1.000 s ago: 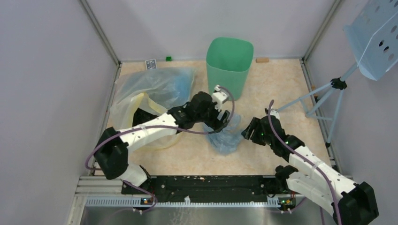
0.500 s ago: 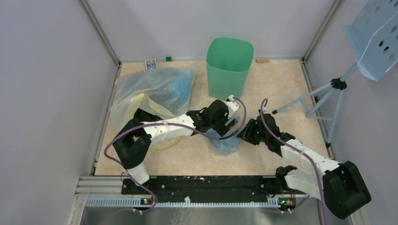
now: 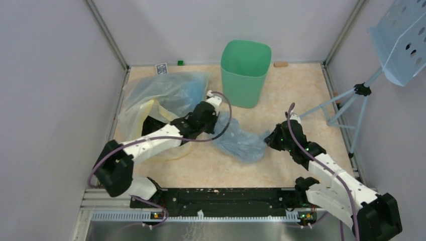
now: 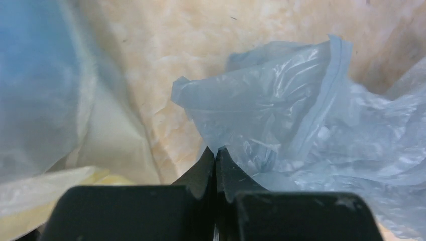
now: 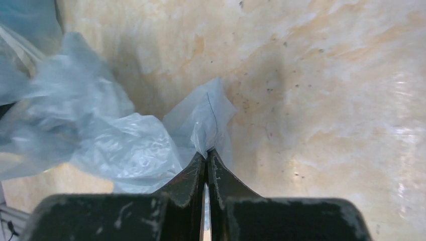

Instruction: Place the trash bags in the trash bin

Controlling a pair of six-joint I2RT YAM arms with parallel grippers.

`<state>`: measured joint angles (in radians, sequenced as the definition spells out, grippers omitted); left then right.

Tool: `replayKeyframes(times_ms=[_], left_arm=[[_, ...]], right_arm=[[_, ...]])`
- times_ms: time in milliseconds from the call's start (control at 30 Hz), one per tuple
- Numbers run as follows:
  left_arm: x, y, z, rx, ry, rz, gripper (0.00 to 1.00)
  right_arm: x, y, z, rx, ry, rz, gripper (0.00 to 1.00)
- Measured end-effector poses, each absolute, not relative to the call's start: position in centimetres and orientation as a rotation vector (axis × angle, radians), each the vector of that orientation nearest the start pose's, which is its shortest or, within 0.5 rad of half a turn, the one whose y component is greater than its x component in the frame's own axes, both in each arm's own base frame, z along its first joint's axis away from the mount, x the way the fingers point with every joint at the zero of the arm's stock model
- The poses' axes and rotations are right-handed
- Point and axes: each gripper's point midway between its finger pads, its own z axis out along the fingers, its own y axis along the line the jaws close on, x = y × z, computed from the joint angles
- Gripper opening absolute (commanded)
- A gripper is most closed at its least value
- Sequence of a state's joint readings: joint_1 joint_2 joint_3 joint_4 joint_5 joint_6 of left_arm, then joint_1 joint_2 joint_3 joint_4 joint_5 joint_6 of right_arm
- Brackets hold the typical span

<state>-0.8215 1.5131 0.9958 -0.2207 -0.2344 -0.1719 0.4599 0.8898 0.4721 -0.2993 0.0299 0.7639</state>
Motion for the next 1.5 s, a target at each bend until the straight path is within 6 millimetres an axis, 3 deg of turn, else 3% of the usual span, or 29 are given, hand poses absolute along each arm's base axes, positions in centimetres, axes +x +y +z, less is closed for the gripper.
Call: replayKeyframes(times_ms=[167, 267, 367, 500, 667, 833, 967, 1033, 1067, 1100, 1133, 1267, 1500], left_arm=[[30.0, -21.7, 14.5, 0.33, 2.176, -0.397, 0.0], [29.2, -18.5, 14.7, 0.193, 2.161, -0.464, 0.0], [27.6, -17.7, 14.2, 0.15, 2.165, -0.526, 0.0], [26.4, -17.8, 14.1, 0.133, 2.17, -0.6, 0.0], [25.4, -18.4, 15.7, 0.167, 2.109, -0.693, 0.0], [24.8, -18.3, 19.4, 0.163, 1.989, -0.742, 0.0], [24.4, -18.5, 24.4, 0.173, 1.852, -0.804, 0.0], [23.9, -18.7, 25.8, 0.194, 1.801, -0.835, 0.0], [23.6, -18.9, 26.6, 0.213, 1.766, -0.857, 0.0], [23.2, -19.1, 27.3, 0.236, 1.725, -0.885, 0.0], [22.8, -19.4, 27.8, 0.26, 1.694, -0.909, 0.0], [21.8, -21.0, 27.5, 0.373, 1.622, -1.001, 0.0], [21.4, -23.7, 22.5, 0.503, 1.747, -1.122, 0.0]], right_arm=[[23.2, 11.4, 9.7, 0.446, 2.27, 0.452, 0.0], [22.9, 9.6, 9.9, 0.5, 2.239, 0.371, 0.0], [22.7, 8.5, 10.3, 0.524, 2.208, 0.325, 0.0], [22.7, 8.0, 11.3, 0.503, 2.168, 0.316, 0.0], [22.9, 7.7, 12.9, 0.476, 2.137, 0.302, 0.0], [23.6, 7.1, 14.4, 0.523, 2.121, 0.253, 0.0], [23.7, 7.0, 13.2, 0.586, 2.171, 0.212, 0.0], [23.6, 7.3, 12.1, 0.58, 2.217, 0.203, 0.09], [23.5, 7.6, 11.8, 0.57, 2.229, 0.214, 0.2], [23.3, 7.9, 11.6, 0.547, 2.245, 0.232, 0.41], [23.2, 8.2, 11.5, 0.533, 2.251, 0.247, 0.53], [22.8, 9.9, 11.9, 0.368, 2.275, 0.353, 0.63], [22.6, 15.1, 15.8, -0.025, 2.162, 0.658, 0.63]])
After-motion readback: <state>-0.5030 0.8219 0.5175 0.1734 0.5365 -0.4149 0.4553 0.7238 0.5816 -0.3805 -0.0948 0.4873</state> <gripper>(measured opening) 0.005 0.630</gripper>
